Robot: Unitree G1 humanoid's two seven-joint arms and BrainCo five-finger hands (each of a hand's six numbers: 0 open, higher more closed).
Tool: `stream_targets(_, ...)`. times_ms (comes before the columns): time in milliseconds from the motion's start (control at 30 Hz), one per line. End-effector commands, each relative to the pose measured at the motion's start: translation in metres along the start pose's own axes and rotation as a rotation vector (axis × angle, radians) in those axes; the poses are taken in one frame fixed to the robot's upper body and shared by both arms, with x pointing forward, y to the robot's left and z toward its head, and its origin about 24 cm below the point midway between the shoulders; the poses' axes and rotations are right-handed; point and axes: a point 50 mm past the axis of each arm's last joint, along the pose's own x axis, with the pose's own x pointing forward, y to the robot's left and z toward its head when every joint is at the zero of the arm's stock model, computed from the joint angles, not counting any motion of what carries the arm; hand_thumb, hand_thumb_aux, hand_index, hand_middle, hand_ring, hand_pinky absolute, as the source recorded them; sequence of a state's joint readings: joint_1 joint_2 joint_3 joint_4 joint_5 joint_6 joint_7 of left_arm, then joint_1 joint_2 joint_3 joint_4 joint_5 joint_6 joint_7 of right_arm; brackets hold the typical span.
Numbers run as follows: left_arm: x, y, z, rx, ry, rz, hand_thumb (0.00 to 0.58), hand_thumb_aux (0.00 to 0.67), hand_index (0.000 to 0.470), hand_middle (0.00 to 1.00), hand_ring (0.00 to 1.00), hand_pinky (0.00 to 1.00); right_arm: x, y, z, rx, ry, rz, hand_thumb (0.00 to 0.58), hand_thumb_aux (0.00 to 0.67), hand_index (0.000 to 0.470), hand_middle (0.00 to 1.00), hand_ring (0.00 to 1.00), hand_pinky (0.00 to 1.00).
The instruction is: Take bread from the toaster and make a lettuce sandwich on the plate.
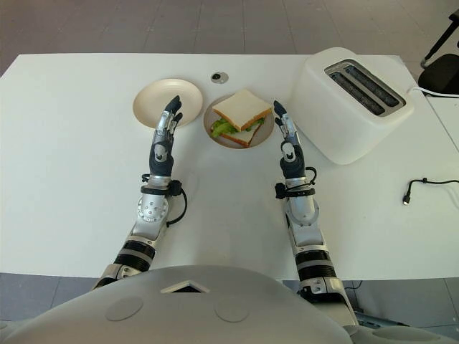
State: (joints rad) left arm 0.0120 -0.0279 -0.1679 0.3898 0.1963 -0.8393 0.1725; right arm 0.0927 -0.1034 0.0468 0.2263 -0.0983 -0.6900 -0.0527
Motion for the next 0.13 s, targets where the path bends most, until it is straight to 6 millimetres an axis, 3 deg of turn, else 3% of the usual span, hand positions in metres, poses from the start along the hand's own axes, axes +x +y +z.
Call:
stream_targets(33,-0.0156,-0.0071,-0.0094,-0.007,0.070,0.013,0.000,0.000,0.000,0.00,0.00,0.00,0.0002,0.0037,-0.0059,-0.041,0.019,-0.030,0.000,0.000,0.000,0.00,0.00,0.00)
stream_targets(133,-0.0172,-0.0066,-0.0107,-0.023,0.083,0.017,0.000,0.000,0.000,0.00,0.00,0.00,0.0016,0.0065,-0.0059,-0.071,0.009,-0.018,0.000,0.000,0.000,0.00,0.00,0.00)
